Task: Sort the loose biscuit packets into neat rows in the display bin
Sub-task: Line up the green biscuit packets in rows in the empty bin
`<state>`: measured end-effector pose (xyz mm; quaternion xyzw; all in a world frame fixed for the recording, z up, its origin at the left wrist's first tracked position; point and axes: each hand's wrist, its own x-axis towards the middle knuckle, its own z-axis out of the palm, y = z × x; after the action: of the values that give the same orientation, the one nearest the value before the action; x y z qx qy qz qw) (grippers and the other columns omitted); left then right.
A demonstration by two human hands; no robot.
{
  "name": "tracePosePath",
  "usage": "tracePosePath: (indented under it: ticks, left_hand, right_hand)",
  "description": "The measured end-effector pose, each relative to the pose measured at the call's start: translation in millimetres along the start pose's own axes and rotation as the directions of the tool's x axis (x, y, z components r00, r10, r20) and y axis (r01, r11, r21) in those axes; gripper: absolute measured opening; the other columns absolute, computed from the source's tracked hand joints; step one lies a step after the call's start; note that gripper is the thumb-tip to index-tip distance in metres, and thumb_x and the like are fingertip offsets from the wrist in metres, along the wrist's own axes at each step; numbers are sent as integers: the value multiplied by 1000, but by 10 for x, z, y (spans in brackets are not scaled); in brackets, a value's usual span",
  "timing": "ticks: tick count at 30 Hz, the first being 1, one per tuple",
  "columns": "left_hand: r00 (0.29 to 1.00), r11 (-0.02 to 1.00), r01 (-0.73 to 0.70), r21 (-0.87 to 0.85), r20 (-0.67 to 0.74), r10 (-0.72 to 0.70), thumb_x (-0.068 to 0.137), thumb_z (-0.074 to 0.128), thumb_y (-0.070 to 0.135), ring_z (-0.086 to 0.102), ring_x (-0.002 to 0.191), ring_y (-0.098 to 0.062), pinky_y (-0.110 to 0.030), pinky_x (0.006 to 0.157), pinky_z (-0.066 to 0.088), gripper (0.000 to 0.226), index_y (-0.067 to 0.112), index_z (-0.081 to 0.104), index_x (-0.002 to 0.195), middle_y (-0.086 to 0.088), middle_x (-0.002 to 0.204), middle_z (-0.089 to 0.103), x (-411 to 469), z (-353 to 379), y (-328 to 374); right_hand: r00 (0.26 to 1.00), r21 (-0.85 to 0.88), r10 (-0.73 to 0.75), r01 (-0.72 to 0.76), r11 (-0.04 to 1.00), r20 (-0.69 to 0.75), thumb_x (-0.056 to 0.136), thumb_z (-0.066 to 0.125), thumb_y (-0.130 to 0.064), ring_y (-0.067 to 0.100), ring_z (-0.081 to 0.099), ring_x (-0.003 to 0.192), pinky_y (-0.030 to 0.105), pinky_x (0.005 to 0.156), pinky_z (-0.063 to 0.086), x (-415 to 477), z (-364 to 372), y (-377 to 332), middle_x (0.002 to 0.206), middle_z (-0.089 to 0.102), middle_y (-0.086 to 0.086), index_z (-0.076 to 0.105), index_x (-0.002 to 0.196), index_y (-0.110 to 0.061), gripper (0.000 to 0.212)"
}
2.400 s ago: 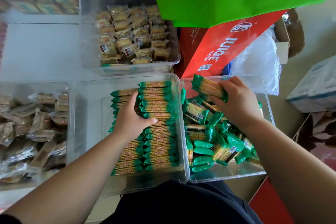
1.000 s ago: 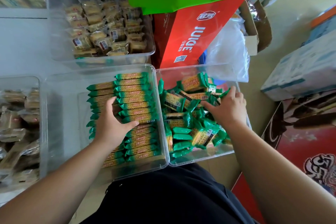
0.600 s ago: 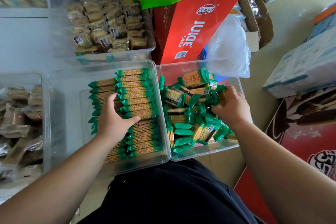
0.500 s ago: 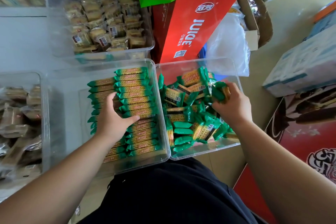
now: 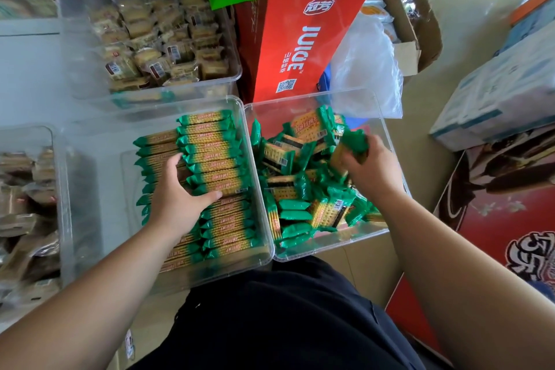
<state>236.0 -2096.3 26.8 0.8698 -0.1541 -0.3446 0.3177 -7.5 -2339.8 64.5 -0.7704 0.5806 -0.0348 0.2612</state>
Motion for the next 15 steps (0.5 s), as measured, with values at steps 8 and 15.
tracePosePath:
  ticks: [8,15]
  left_hand:
    - [1000,1000,17,-2,11,-17,69,94,37,46,140,-29,-53,114,41,108,36,25,152,-1,156,45,11,0,-4]
    - [1000,1000,21,23,13,-21,70,93,38,44,142,-28,-54,116,38,110,38,22,154,1,160,41,2,3,-3]
  right_hand:
    - [998,391,-60,42,919,34,69,74,-38,21,73,86,46,74,62,307,-262,-395,95,75,-4,68,103,-35,35]
    - [803,-334,-307,514,790,511,81,76,-47,28,44,132,42,109,38,685,-129,-698,139,50,2,60,137,-34,59]
